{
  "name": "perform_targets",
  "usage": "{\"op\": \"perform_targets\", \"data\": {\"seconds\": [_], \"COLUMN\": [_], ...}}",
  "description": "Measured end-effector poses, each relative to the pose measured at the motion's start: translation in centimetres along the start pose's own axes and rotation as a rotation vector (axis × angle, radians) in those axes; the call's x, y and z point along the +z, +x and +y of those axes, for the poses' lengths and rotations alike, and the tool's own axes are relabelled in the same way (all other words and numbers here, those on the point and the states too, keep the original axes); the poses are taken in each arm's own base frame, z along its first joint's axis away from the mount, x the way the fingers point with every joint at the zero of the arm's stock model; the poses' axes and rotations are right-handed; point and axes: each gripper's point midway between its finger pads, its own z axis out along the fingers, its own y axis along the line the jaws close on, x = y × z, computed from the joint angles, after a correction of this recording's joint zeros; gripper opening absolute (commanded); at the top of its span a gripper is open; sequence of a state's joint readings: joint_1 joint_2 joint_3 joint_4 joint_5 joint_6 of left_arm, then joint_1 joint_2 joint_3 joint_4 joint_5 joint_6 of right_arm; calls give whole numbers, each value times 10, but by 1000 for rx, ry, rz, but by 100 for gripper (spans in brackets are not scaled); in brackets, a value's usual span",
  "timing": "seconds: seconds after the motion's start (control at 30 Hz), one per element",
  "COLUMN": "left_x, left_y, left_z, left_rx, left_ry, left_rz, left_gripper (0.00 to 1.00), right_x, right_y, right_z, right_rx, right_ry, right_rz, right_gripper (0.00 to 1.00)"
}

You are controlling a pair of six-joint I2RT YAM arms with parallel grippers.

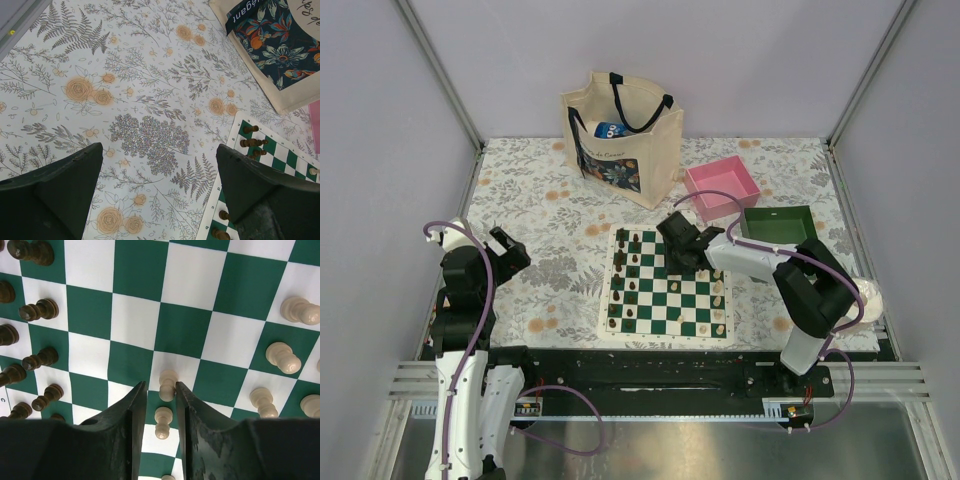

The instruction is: Set up the chess pieces on the board

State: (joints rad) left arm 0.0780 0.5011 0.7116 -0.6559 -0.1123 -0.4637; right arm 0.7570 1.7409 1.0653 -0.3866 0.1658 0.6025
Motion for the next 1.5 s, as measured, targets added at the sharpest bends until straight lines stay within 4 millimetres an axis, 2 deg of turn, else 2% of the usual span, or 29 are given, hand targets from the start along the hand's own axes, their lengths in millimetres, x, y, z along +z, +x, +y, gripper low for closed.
{"op": "perform_targets", "data": {"seconds": [0.07,0.2,0.3,0.37,0.63,0.8,1.07,1.3,1.5], "left_x": [0,0,0,0,0,0,0,0,0], "left_y": [0,0,0,0,0,0,0,0,0], "left_z": [0,0,0,0,0,0,-1,-1,-1], "left_rx": [0,0,0,0,0,0,0,0,0], "left_ry": [0,0,1,1,1,1,4,4,4], "left_rz": [0,0,0,0,1,1,2,2,3], "left_gripper": [99,99,99,99,99,99,99,99,99], "right_x": [0,0,-1,-5,-49,-64,-56,-42,-39], "right_y": [0,0,1,0,-9,1,36,43,36], "right_z": [0,0,-2,-3,-12,-24,-53,-61,-65], "right_rx": [0,-2,-4,-6,7,22,34,36,52], "right_ry": [0,1,3,2,-34,-40,36,78,93], "right_rz": [0,-1,-1,-8,-102,-122,-51,-14,-36], "right_gripper": [28,26,18,18,19,20,20,21,22]}}
